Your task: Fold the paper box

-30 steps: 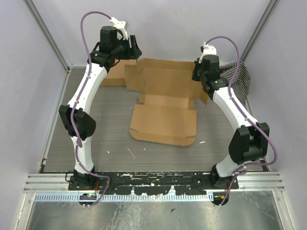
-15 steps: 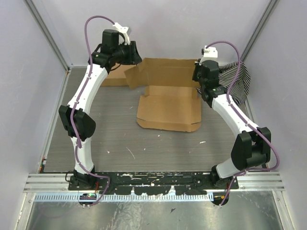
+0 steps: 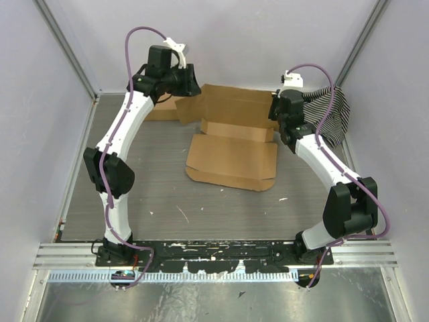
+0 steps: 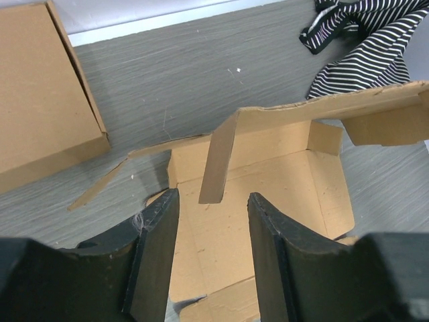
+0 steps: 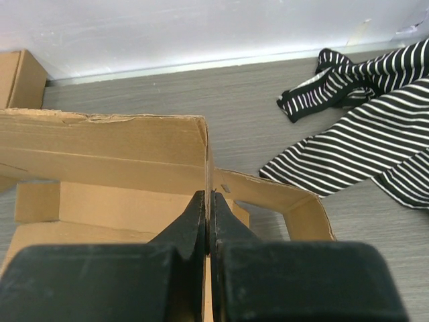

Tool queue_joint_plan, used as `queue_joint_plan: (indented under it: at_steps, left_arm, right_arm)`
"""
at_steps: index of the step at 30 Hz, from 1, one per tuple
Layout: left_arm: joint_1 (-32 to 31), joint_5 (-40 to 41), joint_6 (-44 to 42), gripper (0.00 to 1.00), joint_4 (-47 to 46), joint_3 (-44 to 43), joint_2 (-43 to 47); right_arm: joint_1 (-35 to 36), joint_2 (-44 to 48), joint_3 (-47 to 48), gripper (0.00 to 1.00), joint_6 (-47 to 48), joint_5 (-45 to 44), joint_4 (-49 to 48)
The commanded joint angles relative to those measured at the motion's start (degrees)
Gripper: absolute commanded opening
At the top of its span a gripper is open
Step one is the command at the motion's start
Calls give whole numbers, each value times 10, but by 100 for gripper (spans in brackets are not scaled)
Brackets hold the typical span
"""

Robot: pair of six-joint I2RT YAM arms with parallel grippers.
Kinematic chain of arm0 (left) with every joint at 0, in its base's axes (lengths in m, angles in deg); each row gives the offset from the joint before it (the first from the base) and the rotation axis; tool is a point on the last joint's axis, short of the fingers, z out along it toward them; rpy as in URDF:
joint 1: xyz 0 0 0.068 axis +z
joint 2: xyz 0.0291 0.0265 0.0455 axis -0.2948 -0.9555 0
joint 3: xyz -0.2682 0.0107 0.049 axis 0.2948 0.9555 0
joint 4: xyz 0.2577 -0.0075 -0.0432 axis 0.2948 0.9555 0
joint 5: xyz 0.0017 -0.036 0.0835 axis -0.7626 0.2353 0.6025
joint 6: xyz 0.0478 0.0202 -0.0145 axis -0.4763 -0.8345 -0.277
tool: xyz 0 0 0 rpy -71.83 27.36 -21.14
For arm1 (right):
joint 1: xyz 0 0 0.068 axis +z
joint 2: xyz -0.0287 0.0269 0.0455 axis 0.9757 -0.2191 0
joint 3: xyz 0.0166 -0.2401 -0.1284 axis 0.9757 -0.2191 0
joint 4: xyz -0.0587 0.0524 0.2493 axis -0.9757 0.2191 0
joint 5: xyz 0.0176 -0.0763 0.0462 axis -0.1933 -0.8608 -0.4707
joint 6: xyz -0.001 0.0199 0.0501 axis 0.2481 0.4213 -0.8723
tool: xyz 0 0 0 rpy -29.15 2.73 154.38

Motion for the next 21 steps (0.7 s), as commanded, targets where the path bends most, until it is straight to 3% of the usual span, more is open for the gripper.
queue_joint_plan:
  at_steps: [1, 12, 21]
  left_arm:
    - [-5, 1, -6, 51, 5, -25, -2]
    - [-14, 8, -23, 51, 30, -19, -10]
    - [-14, 65, -23, 52, 20, -26, -15]
  right_arm:
    - [3, 24, -11, 1, -19, 7, -17]
    - [6, 20, -22, 1, -26, 9, -16]
    - [7, 25, -29, 1, -23, 11, -16]
